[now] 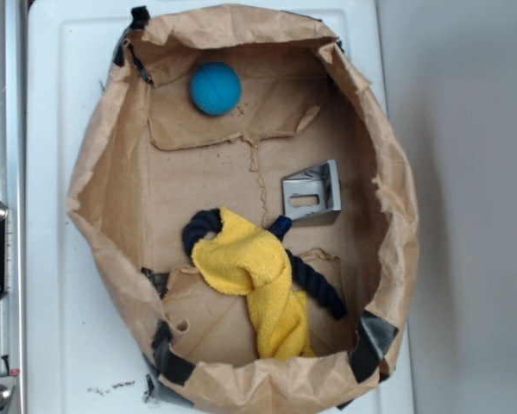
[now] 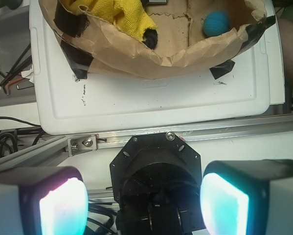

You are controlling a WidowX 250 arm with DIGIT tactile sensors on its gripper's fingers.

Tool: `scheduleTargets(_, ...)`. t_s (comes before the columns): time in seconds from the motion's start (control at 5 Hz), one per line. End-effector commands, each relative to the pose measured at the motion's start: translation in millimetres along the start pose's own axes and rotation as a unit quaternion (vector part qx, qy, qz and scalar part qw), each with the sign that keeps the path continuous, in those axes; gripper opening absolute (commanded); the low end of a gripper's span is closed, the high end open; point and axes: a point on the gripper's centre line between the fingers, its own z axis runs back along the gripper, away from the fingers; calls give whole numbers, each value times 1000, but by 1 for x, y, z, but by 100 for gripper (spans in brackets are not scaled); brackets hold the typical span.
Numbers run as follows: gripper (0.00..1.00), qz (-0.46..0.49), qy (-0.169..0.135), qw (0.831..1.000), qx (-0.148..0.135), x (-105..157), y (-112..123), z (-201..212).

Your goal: Grab the blue ball.

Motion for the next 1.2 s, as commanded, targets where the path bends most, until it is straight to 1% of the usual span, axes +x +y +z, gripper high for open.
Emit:
scheduleTargets(0.0, 100, 0, 0, 1000, 0, 0, 0, 0)
scheduleTargets(0.2, 100, 65, -8, 998, 5, 46, -10, -30)
scheduleTargets(0.4, 100, 99, -35, 994, 5, 96, -6, -51)
scheduleTargets(0.6, 100, 178, -68, 982, -6, 143, 10, -79)
scheduleTargets(0.8, 100, 286, -134, 949, -30, 187, 27, -101)
scheduleTargets(1.0, 100, 397, -166, 903, -4, 227, 43, -127)
